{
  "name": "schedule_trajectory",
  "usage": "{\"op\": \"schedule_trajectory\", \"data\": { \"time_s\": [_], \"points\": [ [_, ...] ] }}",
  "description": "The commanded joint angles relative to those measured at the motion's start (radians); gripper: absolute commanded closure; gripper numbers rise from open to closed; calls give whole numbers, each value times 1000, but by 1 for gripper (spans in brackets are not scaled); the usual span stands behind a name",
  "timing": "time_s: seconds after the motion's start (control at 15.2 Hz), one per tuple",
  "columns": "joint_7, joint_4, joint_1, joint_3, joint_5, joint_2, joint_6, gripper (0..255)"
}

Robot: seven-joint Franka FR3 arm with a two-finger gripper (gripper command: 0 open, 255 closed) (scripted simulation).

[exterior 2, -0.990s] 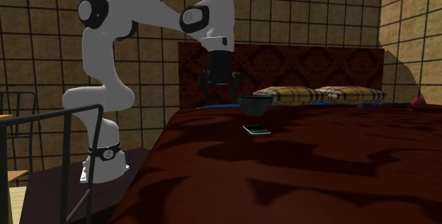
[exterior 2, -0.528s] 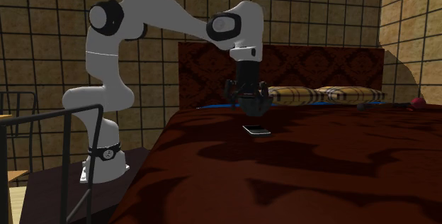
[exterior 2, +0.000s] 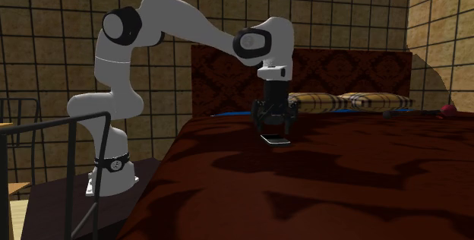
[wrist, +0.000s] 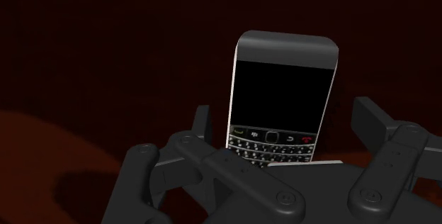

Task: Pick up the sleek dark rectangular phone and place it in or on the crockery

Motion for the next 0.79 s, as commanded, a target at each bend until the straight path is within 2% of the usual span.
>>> {"op": "schedule_trajectory", "data": {
  "time_s": [0.0,0.53,0.59,0.73],
  "points": [
    [2,-23,-2,-2,-3,3,26,0],
    [3,-28,-2,-3,-5,5,32,0],
    [3,-28,-2,-3,-5,5,32,255],
    [4,-29,-2,-3,-5,5,33,255]
  ]
}}
